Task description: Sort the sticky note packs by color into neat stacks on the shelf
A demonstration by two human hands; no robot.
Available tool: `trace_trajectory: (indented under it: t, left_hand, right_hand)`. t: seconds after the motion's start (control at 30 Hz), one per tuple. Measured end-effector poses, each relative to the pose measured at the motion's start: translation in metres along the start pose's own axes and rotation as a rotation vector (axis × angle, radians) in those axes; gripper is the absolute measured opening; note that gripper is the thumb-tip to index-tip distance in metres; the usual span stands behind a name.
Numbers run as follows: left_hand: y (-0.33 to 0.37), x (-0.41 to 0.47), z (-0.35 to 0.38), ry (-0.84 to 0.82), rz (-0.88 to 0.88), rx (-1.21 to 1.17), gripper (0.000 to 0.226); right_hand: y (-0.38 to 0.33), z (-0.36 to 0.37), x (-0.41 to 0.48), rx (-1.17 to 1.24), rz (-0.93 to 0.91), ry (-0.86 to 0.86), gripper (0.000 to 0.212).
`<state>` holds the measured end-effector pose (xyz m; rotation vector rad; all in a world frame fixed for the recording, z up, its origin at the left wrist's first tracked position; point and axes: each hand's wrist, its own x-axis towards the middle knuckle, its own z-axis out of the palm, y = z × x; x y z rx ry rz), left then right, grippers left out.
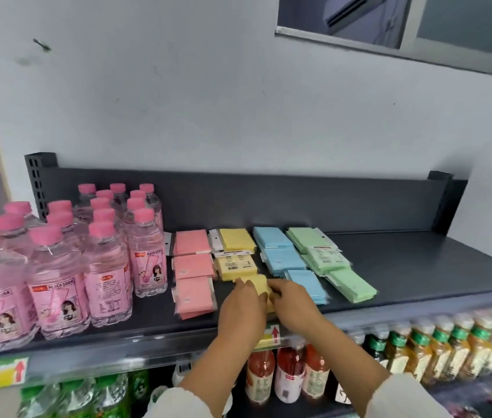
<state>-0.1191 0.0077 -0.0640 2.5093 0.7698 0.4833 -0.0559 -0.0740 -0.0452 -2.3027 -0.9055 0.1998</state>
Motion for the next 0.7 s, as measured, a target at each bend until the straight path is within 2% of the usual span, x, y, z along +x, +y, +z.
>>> trace_trajectory:
  t: [0.17,0.3,0.47,0.7]
  left_hand:
    - [-0.006,-0.005,-0.010,-0.067,0.084,0.082,0.035]
    - [-0.007,-0.014,-0.010,-0.011,0.115,0.105,0.026]
    - [0.000,-0.030,-0.003,0.053,0.112,0.101,0.042]
    - [0.026,-0.078,0.002,0.162,0.177,0.080,0.046]
  right_hand:
    - [0.001,-0.002,-0.009,-0.030,-0.032,-0.019,0.035]
    - [0.000,-0.005,-0.016,-0.059,-0.087,-0.053,0.036]
    - [0.010,-0.024,-0.030,-0.206,-0.275,-0.052,0.048]
    - [0.028,-0.042,-0.065,-0.133,-0.294,-0.082,0.047]
